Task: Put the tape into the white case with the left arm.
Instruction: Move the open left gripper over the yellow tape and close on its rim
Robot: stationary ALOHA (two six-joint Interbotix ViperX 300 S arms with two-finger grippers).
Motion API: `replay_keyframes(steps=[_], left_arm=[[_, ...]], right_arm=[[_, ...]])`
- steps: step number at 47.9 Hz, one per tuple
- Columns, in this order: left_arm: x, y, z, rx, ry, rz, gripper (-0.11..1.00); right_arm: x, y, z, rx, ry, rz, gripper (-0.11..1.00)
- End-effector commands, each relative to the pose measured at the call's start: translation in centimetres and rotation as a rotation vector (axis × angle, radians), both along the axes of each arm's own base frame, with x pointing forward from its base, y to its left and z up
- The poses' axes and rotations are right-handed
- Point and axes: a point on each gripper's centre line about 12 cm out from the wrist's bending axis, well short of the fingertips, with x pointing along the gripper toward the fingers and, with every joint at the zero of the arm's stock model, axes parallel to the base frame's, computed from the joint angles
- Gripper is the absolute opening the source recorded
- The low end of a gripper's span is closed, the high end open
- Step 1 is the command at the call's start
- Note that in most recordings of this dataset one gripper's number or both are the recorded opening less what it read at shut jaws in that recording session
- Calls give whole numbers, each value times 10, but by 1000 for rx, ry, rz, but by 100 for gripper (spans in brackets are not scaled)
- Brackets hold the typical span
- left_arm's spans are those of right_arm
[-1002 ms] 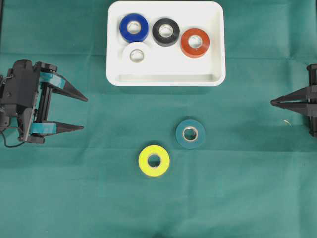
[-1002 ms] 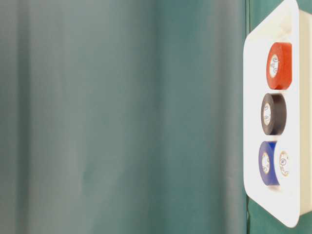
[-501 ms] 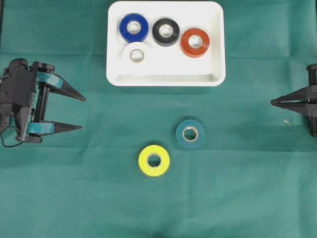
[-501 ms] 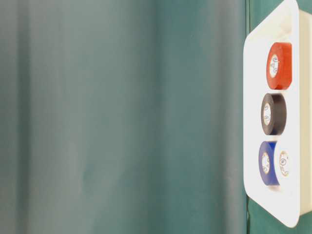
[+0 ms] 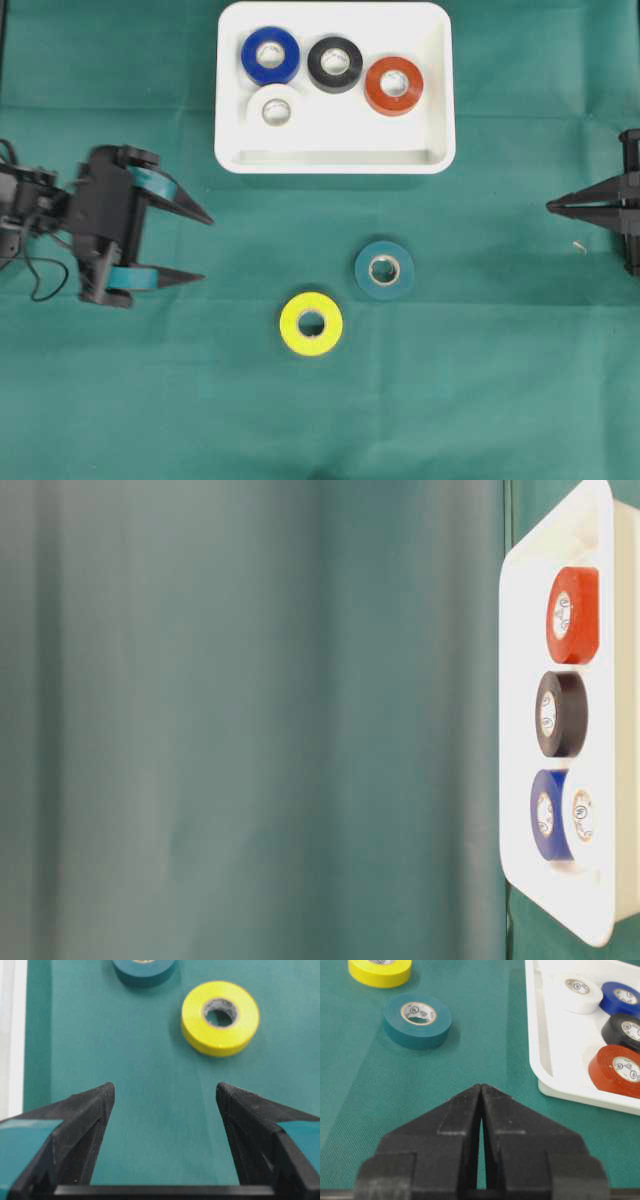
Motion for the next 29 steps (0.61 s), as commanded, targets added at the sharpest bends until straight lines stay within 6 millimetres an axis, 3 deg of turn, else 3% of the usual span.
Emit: replay_keyframes(steps=[1, 13, 29], left_arm=[[16, -4, 7, -3, -15, -4, 81], [48, -13, 0, 3, 32, -16, 81], [75, -19, -9, 12, 96, -22, 81]], right_arm=[[2, 0, 4, -7, -11, 2, -9], [2, 0, 4, -7, -11, 2, -9], [2, 0, 4, -7, -11, 2, -9]])
